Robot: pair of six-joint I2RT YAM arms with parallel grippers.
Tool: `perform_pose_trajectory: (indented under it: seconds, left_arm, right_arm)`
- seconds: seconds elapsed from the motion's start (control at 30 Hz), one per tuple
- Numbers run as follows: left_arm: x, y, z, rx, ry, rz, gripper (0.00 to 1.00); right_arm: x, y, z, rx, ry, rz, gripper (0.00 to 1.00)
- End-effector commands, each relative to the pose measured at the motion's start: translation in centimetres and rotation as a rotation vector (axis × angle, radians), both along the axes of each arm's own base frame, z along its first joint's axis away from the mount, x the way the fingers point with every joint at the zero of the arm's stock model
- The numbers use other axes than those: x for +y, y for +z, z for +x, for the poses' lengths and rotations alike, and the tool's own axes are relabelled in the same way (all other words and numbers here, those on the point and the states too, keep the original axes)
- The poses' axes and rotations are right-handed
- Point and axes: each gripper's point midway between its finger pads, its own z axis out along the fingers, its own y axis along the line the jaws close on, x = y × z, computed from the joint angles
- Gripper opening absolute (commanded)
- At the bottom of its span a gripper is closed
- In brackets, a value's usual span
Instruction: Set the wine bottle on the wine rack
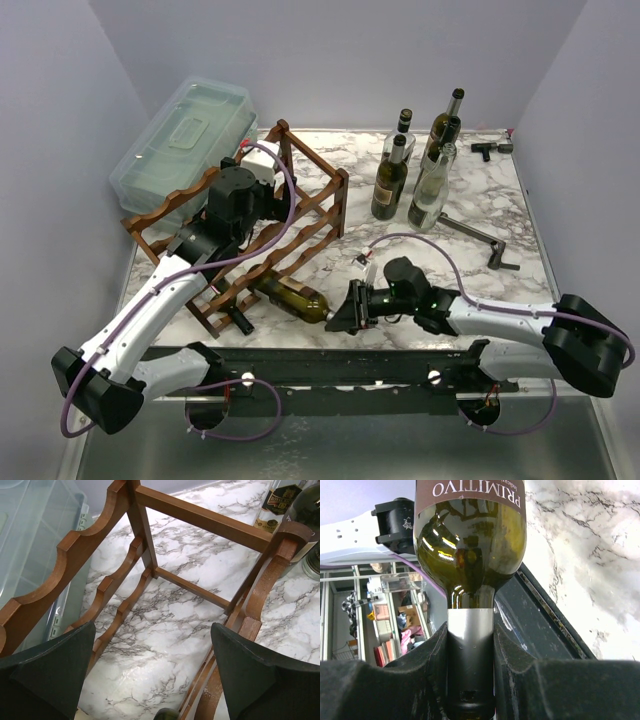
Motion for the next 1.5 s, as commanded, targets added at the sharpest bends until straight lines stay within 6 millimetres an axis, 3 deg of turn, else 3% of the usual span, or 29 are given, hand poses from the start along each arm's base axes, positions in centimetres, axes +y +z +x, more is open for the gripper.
perform_pose_trajectory:
  seconds: [0.0, 0.3, 0.57, 0.83, 1.13, 1.47]
  left_arm:
    - [1.0, 1.2, 0.0, -0.054, 0.039, -0.009, 0.99]
    - [1.2, 1.6, -0.1, -0.069, 0.042, -0.017, 0.99]
    - [1.4, 1.7, -0.2, -0.077, 0.053, -0.019, 0.99]
    - [1.4, 1.3, 0.0, -0.078, 0.053, -0.005, 0.99]
    - [1.7, 0.9, 0.2, -0.086, 0.061, 0.016, 0.99]
    - [1.3, 0.7, 0.2, -0.082, 0.045, 0.005, 0.99]
  right_arm:
    - [2.7, 4.0, 1.6, -0.193, -0.012, 0.187, 0.01]
    - [6.2, 2.7, 3.2, -0.287, -0.078, 0.25, 0.01]
    - [9.0, -0.1, 4.0, -0.274, -0.141, 0.323, 0.01]
    - [11.2, 1.0, 6.7, -0.404, -0.203, 0.387, 0.01]
    - [13.4, -1.9, 7.9, -0.409, -0.208, 0.401, 0.01]
    - [15.3, -1.2, 10.0, -0.404, -0.276, 0.404, 0.01]
